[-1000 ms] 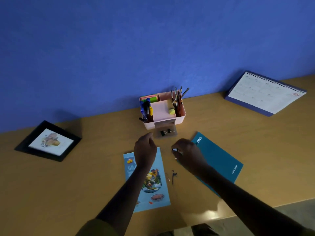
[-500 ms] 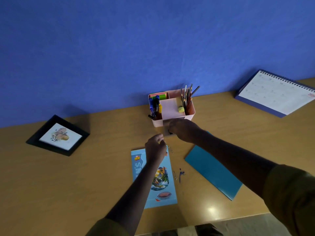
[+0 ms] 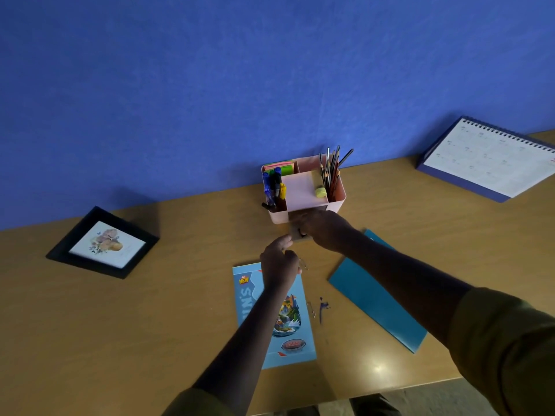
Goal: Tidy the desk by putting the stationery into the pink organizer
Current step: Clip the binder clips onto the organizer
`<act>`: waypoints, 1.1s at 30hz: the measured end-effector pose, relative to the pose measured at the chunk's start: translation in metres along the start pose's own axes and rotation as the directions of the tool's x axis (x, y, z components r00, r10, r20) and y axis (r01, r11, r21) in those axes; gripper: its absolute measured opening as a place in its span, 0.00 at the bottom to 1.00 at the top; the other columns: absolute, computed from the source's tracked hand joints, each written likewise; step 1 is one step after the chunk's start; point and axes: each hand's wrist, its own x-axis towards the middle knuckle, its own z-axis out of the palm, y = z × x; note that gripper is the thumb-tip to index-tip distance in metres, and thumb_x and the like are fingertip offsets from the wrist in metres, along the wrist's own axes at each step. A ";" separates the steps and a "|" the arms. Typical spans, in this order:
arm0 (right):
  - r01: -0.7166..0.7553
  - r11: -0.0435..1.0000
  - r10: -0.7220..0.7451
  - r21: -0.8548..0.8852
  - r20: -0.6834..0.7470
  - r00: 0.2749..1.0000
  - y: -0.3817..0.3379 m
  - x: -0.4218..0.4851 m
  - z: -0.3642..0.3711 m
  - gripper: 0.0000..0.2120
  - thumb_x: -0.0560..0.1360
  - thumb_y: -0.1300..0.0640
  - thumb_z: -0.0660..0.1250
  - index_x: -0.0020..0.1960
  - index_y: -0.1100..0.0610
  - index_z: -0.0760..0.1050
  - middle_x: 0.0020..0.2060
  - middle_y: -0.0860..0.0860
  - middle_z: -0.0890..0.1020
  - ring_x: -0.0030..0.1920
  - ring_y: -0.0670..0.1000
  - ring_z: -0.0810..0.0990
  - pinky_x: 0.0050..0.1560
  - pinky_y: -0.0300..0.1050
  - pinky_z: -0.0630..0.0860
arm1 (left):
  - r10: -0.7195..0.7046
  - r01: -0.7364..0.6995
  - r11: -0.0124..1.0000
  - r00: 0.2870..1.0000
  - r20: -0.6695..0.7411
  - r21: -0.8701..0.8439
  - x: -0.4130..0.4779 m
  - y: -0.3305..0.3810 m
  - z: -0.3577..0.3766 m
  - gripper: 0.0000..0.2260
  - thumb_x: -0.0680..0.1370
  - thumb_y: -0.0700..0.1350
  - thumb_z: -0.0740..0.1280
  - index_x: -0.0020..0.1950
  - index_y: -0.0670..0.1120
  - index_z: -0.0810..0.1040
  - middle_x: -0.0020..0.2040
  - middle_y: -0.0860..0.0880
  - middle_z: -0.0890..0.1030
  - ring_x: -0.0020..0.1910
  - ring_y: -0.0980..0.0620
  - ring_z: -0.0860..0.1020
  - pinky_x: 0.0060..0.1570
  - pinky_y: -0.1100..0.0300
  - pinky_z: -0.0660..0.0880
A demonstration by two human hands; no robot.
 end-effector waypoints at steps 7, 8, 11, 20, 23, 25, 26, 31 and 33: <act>-0.040 0.981 0.048 0.188 -0.038 0.998 0.006 -0.005 0.011 0.24 0.79 0.67 0.71 0.73 0.54 0.78 0.69 0.54 0.83 0.66 0.56 0.83 0.59 0.52 0.84 | -0.038 0.039 0.999 0.999 -0.021 0.005 -0.001 0.002 0.000 0.23 0.79 0.31 0.63 0.74 0.43 0.80 0.68 0.45 0.84 0.37 0.49 0.86 0.27 0.69 0.76; -0.081 0.969 0.093 0.233 -0.043 0.995 0.005 -0.007 0.010 0.23 0.79 0.67 0.71 0.72 0.54 0.79 0.68 0.54 0.83 0.65 0.56 0.83 0.59 0.50 0.83 | -0.049 0.049 0.999 0.998 -0.024 0.005 -0.001 0.002 -0.001 0.23 0.80 0.31 0.63 0.74 0.43 0.80 0.68 0.45 0.84 0.36 0.50 0.86 0.28 0.68 0.77; -0.217 0.888 0.284 0.405 -0.114 0.952 -0.002 -0.020 0.007 0.17 0.79 0.68 0.70 0.65 0.55 0.84 0.62 0.53 0.86 0.59 0.52 0.85 0.56 0.49 0.85 | -0.205 0.203 0.958 0.979 0.010 -0.202 0.005 0.000 0.000 0.18 0.82 0.32 0.65 0.71 0.41 0.80 0.61 0.43 0.87 0.39 0.47 0.89 0.35 0.62 0.83; -0.036 -0.796 0.555 0.604 0.752 0.354 -0.033 -0.068 0.006 0.08 0.81 0.74 0.63 0.55 0.67 0.78 0.48 0.63 0.82 0.46 0.59 0.84 0.50 0.51 0.85 | -0.414 0.489 0.447 0.855 0.311 -0.749 0.003 0.004 0.002 0.23 0.88 0.55 0.62 0.70 0.36 0.76 0.65 0.35 0.82 0.64 0.37 0.82 0.64 0.46 0.79; 0.018 -0.893 0.408 0.449 0.795 0.449 -0.045 -0.064 0.006 0.17 0.79 0.79 0.56 0.64 0.69 0.73 0.56 0.67 0.80 0.53 0.64 0.83 0.53 0.54 0.84 | -0.414 0.492 0.438 0.853 0.318 -0.752 0.004 0.005 0.007 0.28 0.87 0.59 0.60 0.73 0.36 0.74 0.66 0.35 0.81 0.65 0.37 0.81 0.67 0.44 0.78; 0.056 -0.906 0.397 0.420 0.793 0.462 -0.048 -0.057 0.007 0.18 0.79 0.79 0.56 0.65 0.69 0.72 0.57 0.67 0.80 0.57 0.64 0.82 0.61 0.56 0.82 | -0.418 0.487 0.438 0.855 0.308 -0.756 0.005 0.007 0.009 0.29 0.87 0.60 0.60 0.73 0.35 0.74 0.67 0.34 0.81 0.66 0.37 0.81 0.69 0.44 0.77; 0.066 -0.906 0.398 0.417 0.790 0.467 -0.048 -0.053 0.007 0.17 0.80 0.78 0.56 0.65 0.68 0.72 0.57 0.66 0.80 0.59 0.64 0.82 0.65 0.56 0.81 | -0.420 0.482 0.440 0.856 0.301 -0.757 0.006 0.008 0.010 0.29 0.87 0.60 0.60 0.73 0.35 0.74 0.67 0.35 0.81 0.66 0.37 0.81 0.69 0.44 0.77; 0.113 -0.905 0.412 0.410 0.778 0.474 -0.040 -0.036 0.008 0.13 0.83 0.71 0.62 0.67 0.66 0.75 0.58 0.64 0.83 0.62 0.62 0.84 0.55 0.52 0.84 | -0.392 0.458 0.468 0.874 0.286 -0.756 0.011 0.016 0.012 0.27 0.88 0.58 0.60 0.74 0.36 0.74 0.66 0.37 0.82 0.65 0.40 0.81 0.64 0.47 0.78; 0.113 -0.903 0.416 0.415 0.775 0.476 -0.037 -0.033 0.007 0.12 0.83 0.71 0.61 0.64 0.65 0.77 0.58 0.63 0.84 0.62 0.62 0.84 0.55 0.52 0.84 | -0.376 0.450 0.470 0.880 0.290 -0.759 0.014 0.020 0.013 0.26 0.88 0.58 0.59 0.73 0.37 0.75 0.67 0.37 0.81 0.66 0.40 0.81 0.68 0.46 0.77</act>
